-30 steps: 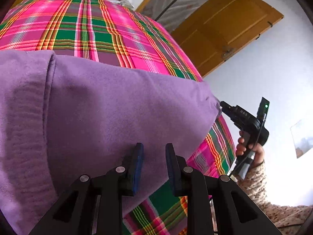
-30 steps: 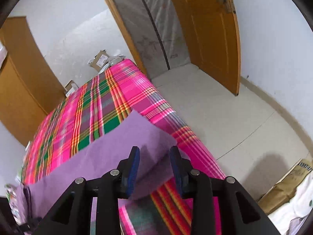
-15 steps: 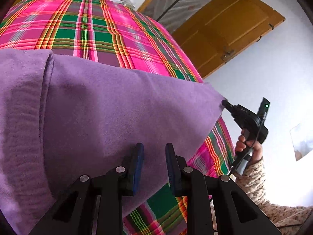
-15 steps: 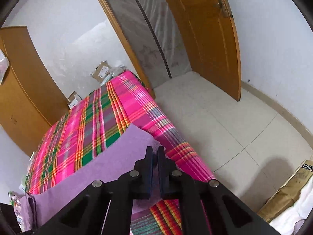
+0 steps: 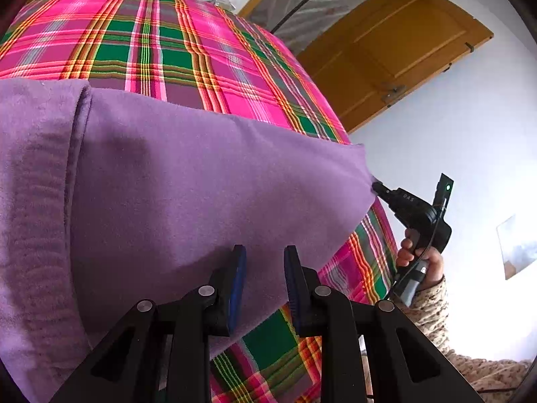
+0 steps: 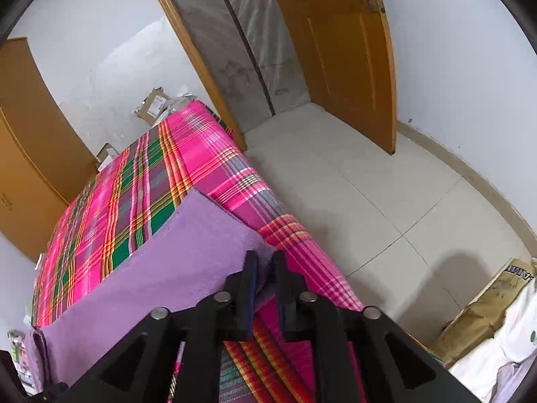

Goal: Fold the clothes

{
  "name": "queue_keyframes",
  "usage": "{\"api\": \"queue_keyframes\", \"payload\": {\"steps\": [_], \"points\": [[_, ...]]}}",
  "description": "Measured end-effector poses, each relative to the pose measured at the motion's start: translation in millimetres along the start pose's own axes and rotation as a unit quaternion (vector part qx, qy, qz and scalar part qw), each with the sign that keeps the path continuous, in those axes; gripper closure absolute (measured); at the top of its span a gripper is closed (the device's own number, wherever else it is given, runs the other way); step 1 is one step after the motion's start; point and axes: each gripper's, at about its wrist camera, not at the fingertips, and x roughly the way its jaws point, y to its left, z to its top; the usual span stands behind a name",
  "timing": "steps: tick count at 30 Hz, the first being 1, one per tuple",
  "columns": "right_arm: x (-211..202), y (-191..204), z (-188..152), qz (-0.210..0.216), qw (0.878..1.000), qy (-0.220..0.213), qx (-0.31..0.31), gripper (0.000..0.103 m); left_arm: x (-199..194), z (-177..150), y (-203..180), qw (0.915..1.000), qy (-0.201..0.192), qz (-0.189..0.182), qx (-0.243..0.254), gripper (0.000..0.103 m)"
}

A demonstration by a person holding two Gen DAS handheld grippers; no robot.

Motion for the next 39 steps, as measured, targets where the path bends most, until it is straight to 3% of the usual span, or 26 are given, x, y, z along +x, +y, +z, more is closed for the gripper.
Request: {"api": "queue_keyframes", "payload": {"steps": [2,5,9,18,22,24,28,29,34,39], "points": [[-5.3,0.9,0.1,-0.013,1.0,-0.014,-0.001,0.076,0.5,0.3,0.6,1.0,0.0,0.0,-0.001,0.08],[-7.5,-2.7,0.8,-0.002,1.0,-0.014,0.011,0.073,0.3,1.0,0.6,1.0,0.001,0.0,-0.001,0.08],[-4.2,-10.3,-0.1,0.015,0.999,-0.006,0.028,0.06,0.8,0.3,-1.2,1.0,0.002,-0.001,0.001,0.08],[-0.6,5.7,-9.7,-0.009,1.0,-0.008,-0.003,0.057,5.5,1.5,-6.1,1.0,0.004,0.0,0.006,0.08],[2.3,12.7,-9.9,-0.009,1.0,-0.002,-0.021,0.065,8.3,2.7,-8.6,0.9999,0.007,0.002,0.009,0.08],[2.7,13.3,-10.6,-0.01,1.0,-0.001,-0.024,0.075,8.4,2.3,-10.0,0.9999,0.007,0.002,0.011,0.08],[3.3,14.2,-12.9,-0.003,1.0,0.002,-0.029,0.082,8.8,2.2,-11.4,0.9999,0.008,0.001,0.012,0.08],[4.0,14.1,-12.9,0.0,1.0,0.003,-0.03,0.088,9.0,2.2,-11.1,0.9999,0.008,0.0,0.011,0.08],[1.7,19.2,-15.1,0.009,0.999,-0.003,-0.045,0.092,9.6,2.6,-11.4,0.9999,0.008,0.001,0.01,0.08],[-14.4,29.1,-13.8,0.033,0.996,-0.041,-0.068,0.092,10.0,2.4,-13.5,0.9999,0.008,0.003,0.01,0.08]]}}
